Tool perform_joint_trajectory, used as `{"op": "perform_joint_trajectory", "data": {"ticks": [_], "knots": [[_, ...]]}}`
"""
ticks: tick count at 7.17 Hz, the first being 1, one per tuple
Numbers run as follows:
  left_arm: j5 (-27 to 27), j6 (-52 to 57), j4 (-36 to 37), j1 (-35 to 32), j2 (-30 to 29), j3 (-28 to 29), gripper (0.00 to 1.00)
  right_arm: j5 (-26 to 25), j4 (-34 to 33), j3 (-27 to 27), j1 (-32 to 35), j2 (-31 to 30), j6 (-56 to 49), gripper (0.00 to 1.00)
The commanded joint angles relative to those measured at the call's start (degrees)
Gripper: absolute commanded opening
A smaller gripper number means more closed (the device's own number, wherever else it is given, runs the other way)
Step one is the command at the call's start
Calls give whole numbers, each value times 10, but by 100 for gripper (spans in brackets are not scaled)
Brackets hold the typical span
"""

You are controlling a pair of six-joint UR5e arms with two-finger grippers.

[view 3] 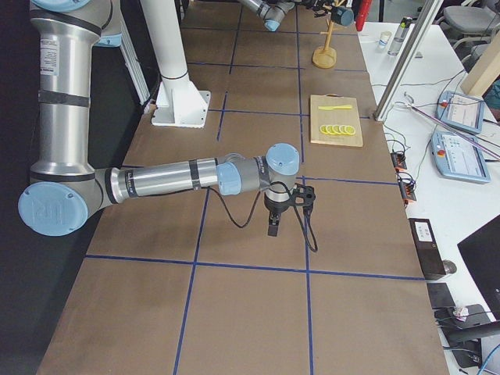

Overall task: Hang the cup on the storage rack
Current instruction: 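Hook the mug handle onto a mug tree peg with the left gripper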

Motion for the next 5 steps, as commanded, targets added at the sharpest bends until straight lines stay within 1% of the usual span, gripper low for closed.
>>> {"op": "perform_joint_trajectory", "data": {"ticks": [1, 2, 3, 5], "knots": [[-3, -2, -21, 0, 1, 19, 2, 0, -1, 1, 0, 0, 0, 100], [-4, -2, -24, 0, 1, 21, 2, 0, 0, 1, 0, 0, 0, 100], [-17, -2, -32, -1, 2, 28, 3, 0, -1, 0, 0, 0, 0, 100], [-18, -2, -44, -2, 2, 39, 4, 0, -1, 0, 0, 0, -1, 100]]}}
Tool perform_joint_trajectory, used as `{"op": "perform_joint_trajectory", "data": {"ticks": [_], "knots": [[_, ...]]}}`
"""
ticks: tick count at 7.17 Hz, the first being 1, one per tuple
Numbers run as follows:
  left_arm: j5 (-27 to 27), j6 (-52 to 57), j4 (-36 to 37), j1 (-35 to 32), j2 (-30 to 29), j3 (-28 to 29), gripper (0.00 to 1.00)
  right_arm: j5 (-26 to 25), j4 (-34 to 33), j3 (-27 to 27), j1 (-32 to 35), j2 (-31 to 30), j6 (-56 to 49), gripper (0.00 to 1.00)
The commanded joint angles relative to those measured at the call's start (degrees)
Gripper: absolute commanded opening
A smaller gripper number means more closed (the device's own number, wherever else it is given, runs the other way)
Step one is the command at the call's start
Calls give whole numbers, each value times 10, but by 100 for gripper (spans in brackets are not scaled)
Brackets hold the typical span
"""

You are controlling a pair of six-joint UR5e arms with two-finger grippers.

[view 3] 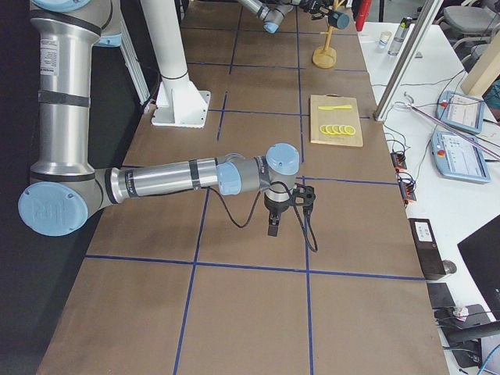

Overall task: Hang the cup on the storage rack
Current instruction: 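Hook the mug handle onto a mug tree peg with the left gripper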

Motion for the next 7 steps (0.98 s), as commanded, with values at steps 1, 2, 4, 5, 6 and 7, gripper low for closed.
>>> {"op": "perform_joint_trajectory", "data": {"ticks": [1, 2, 4, 5, 6, 7], "knots": [[-3, 0, -5, -2, 3, 6, 4, 0, 11, -4, 0, 0, 0, 100], [-3, 0, -5, -2, 3, 6, 5, 0, 23, -8, 0, -1, 0, 100], [-3, 0, -6, -2, 3, 8, 6, 0, 23, -7, 0, -1, -1, 100], [-9, 0, -10, -3, 4, 9, 6, 0, 23, -7, 0, -1, -1, 100], [-11, 1, -11, -3, 4, 9, 7, 0, 23, -7, 0, -1, -1, 100], [-11, 1, -12, -4, 4, 12, 8, 0, 23, -7, 0, 0, -1, 100]]}}
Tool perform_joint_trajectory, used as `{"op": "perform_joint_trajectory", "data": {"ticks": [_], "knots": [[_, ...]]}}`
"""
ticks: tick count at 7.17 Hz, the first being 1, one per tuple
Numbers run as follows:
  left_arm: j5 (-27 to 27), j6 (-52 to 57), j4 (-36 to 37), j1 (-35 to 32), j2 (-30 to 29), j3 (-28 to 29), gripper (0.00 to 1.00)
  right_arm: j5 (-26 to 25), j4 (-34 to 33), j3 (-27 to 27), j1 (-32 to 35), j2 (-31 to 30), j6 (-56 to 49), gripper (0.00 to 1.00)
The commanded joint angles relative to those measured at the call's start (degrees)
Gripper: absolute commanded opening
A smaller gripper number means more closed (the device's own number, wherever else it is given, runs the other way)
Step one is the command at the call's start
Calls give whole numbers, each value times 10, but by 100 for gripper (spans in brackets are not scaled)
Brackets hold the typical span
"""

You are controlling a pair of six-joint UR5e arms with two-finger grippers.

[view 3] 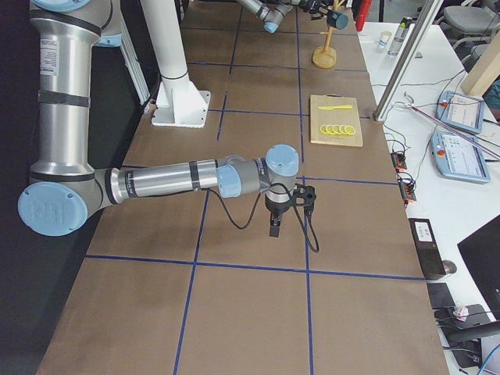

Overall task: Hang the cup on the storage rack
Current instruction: 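Hook the mug handle onto a mug tree peg with the left gripper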

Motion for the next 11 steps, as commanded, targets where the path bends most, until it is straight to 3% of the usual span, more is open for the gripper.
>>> {"op": "perform_joint_trajectory", "data": {"ticks": [1, 3, 5, 6, 9, 10, 11], "knots": [[-1, -1, -8, -1, 3, 6, 8, 0, 0, 1, 0, 1, 0, 100], [-2, -1, -13, -1, 6, 8, 10, 0, 0, 2, 0, 1, 0, 100], [-8, 3, -18, -1, 7, 13, 31, 0, 0, 3, 0, 1, 0, 100], [-10, 7, -22, -1, 7, 14, 99, 0, 0, 3, 0, 1, 0, 100], [-37, 8, -33, -15, 16, 12, 100, 0, 0, 3, 0, 1, 0, 100], [-64, 52, -37, -21, 27, 10, 100, 0, 0, 3, 0, 1, 0, 100], [-109, 164, -42, -24, 34, 8, 100, 1, 1, 4, 0, 1, 0, 100]]}}
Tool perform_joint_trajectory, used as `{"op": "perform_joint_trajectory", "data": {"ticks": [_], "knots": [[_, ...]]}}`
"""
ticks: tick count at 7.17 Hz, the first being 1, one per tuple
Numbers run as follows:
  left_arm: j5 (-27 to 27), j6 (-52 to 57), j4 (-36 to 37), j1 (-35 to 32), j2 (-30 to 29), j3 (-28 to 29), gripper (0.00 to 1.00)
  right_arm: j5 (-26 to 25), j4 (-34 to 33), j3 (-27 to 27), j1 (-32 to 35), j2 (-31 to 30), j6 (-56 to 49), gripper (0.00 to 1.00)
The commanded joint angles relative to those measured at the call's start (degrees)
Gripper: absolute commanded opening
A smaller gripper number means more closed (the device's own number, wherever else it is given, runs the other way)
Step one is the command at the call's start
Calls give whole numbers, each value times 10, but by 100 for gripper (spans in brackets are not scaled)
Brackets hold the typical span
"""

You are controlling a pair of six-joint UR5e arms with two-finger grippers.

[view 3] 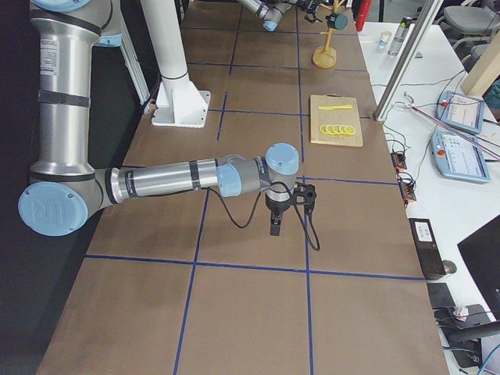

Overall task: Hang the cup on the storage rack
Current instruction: 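Open the left gripper and pull it back from the hanging mug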

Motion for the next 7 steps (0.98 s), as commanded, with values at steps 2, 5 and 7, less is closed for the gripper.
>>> {"op": "perform_joint_trajectory", "data": {"ticks": [2, 5, 7], "knots": [[-102, 312, -8, -11, 41, -4, 100, 3, 1, 3, 0, 0, -1, 100], [-147, 666, 4, -30, 95, 1, 100, 3, 1, 5, 5, 2, -1, 100], [-147, 930, 96, -71, 106, 0, 100, 2, 1, 3, 8, 1, -2, 100]]}}
